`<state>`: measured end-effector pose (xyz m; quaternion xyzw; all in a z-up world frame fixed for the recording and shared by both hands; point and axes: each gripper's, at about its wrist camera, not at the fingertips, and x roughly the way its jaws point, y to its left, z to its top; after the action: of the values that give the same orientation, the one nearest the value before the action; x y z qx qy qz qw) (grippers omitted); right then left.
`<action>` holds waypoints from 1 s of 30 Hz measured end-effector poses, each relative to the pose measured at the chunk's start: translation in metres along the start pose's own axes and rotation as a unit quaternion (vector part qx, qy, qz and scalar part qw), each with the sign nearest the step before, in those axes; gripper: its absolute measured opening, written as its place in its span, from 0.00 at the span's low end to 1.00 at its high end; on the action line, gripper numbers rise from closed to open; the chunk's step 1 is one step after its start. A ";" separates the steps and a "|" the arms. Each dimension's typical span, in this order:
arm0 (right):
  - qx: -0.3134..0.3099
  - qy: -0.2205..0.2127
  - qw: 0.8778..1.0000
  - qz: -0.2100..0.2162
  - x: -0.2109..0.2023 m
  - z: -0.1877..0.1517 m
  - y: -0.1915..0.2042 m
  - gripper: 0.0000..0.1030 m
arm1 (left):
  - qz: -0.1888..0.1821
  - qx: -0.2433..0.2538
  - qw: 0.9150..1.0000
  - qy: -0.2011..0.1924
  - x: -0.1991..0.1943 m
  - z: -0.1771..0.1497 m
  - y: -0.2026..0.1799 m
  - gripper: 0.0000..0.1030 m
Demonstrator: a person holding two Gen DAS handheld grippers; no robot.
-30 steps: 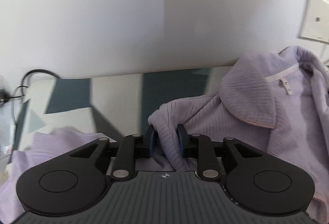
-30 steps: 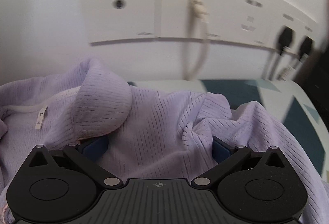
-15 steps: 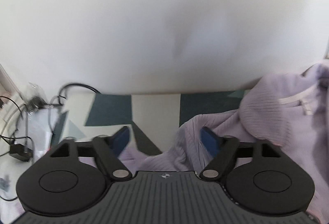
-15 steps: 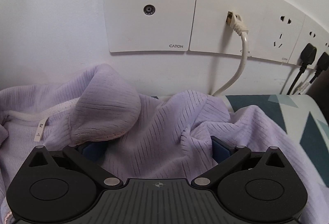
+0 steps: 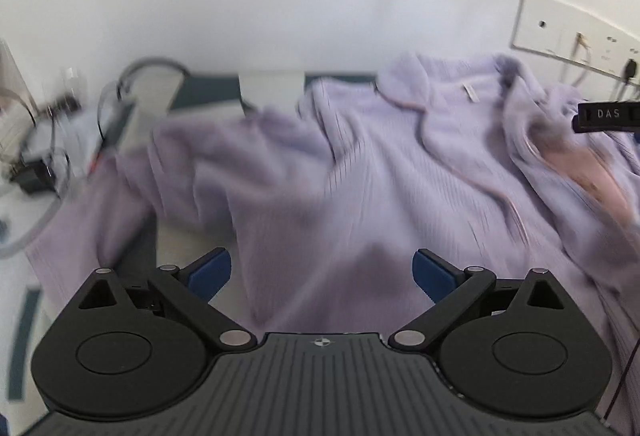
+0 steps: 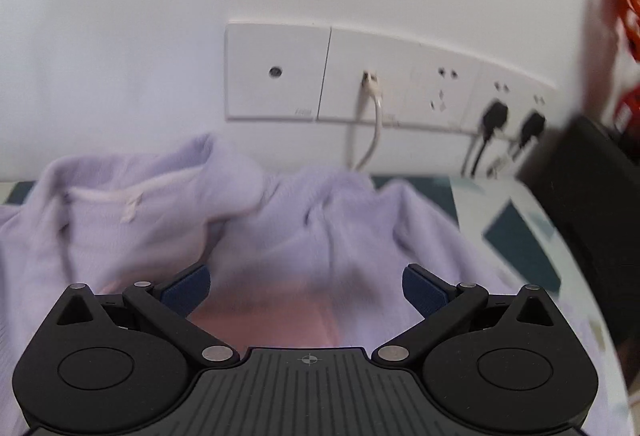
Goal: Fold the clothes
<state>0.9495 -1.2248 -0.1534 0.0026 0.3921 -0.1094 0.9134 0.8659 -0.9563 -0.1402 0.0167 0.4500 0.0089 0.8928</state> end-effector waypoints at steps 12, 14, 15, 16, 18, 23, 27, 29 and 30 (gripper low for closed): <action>0.061 0.065 0.995 -0.045 -0.094 -0.100 0.006 0.99 | -0.055 0.048 0.997 0.012 -0.025 -0.042 0.031 0.96; 0.076 0.085 0.993 -0.039 -0.104 -0.120 -0.002 0.99 | -0.052 0.050 0.997 0.012 -0.022 -0.046 0.037 0.97; 0.084 0.095 0.991 -0.036 -0.108 -0.131 -0.009 0.99 | -0.051 0.048 0.997 0.015 -0.019 -0.047 0.041 0.97; 0.094 0.102 0.989 -0.039 -0.112 -0.142 -0.015 0.99 | -0.049 0.047 0.998 0.018 -0.017 -0.049 0.045 0.97; 0.114 0.109 0.986 -0.056 -0.119 -0.163 -0.027 0.99 | -0.055 0.043 0.997 0.027 -0.012 -0.050 0.050 0.97; 0.170 0.101 0.977 -0.085 -0.140 -0.197 -0.054 0.99 | -0.079 0.045 0.995 0.036 -0.008 -0.037 0.037 0.97; 0.161 0.067 0.982 -0.073 -0.152 -0.204 -0.065 0.99 | -0.096 0.052 0.993 0.034 -0.008 -0.024 0.019 0.97; 0.140 0.054 0.987 -0.056 -0.154 -0.201 -0.067 0.99 | -0.108 0.045 0.992 0.044 -0.003 -0.017 0.007 0.97; 0.126 0.047 0.990 -0.043 -0.154 -0.199 -0.068 0.96 | -0.116 0.040 0.991 0.050 -0.001 -0.014 0.001 0.97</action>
<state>0.6910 -1.2430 -0.1753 0.1056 0.4175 -0.1972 0.8807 0.8544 -0.9548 -0.1475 -0.0006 0.4930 -0.1119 0.8628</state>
